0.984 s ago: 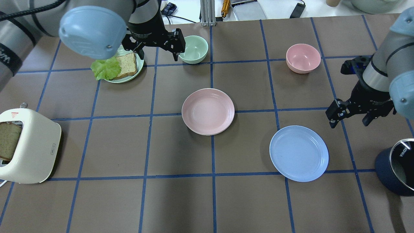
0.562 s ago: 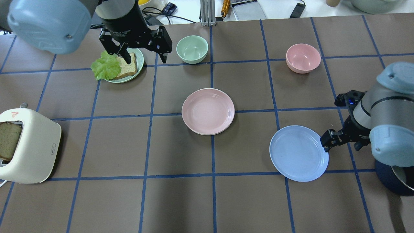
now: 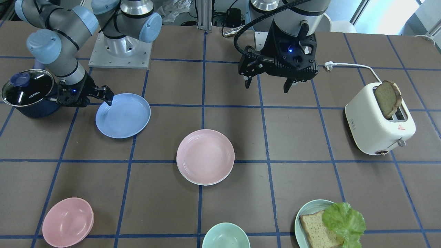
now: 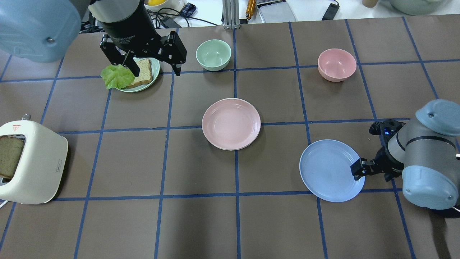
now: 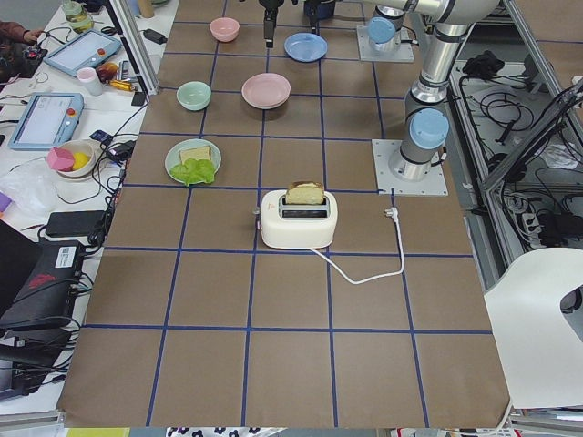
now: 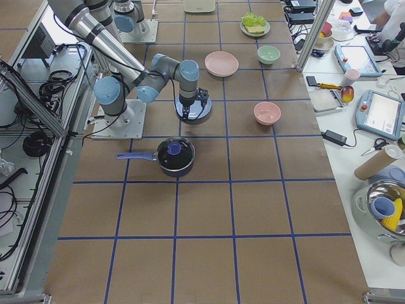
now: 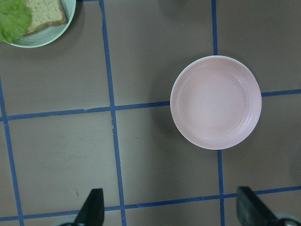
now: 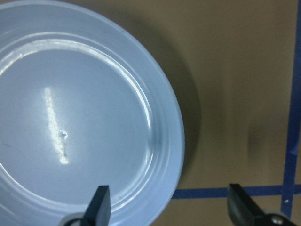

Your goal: Stack three plates with pink and blue

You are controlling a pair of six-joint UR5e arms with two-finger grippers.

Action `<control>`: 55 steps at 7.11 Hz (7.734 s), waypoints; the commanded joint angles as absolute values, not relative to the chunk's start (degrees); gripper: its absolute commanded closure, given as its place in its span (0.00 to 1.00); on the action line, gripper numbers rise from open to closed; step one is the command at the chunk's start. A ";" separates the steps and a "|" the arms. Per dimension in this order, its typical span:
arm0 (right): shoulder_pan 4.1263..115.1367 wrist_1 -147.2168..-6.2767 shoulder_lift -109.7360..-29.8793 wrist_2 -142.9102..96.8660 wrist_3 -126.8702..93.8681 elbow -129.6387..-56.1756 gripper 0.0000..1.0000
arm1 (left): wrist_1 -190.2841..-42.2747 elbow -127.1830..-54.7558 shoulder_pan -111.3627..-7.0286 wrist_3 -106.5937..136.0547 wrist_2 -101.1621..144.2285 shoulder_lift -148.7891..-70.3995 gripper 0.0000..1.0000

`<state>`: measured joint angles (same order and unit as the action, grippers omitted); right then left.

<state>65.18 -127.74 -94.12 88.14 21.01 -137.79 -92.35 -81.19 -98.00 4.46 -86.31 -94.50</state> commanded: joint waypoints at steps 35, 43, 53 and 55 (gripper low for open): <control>98.09 -123.28 -73.19 82.77 -6.59 -98.21 0.00 | -90.53 -80.86 -97.91 7.12 -90.79 -91.76 0.00; 89.57 -73.65 -85.85 99.58 -5.89 -80.90 0.00 | -88.77 -81.91 -97.91 3.25 -90.88 -91.76 0.00; 90.44 -86.40 -88.33 88.35 -1.41 -83.49 0.00 | -83.76 -86.20 -98.17 3.43 -91.05 -93.79 0.00; 90.44 -86.48 -88.24 88.50 -1.41 -83.58 0.00 | -79.48 -87.28 -97.74 3.34 -91.14 -94.74 0.00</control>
<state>90.44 -86.45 -88.23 88.68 -1.47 -83.51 -82.16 -86.66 -97.96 3.36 -91.06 -94.07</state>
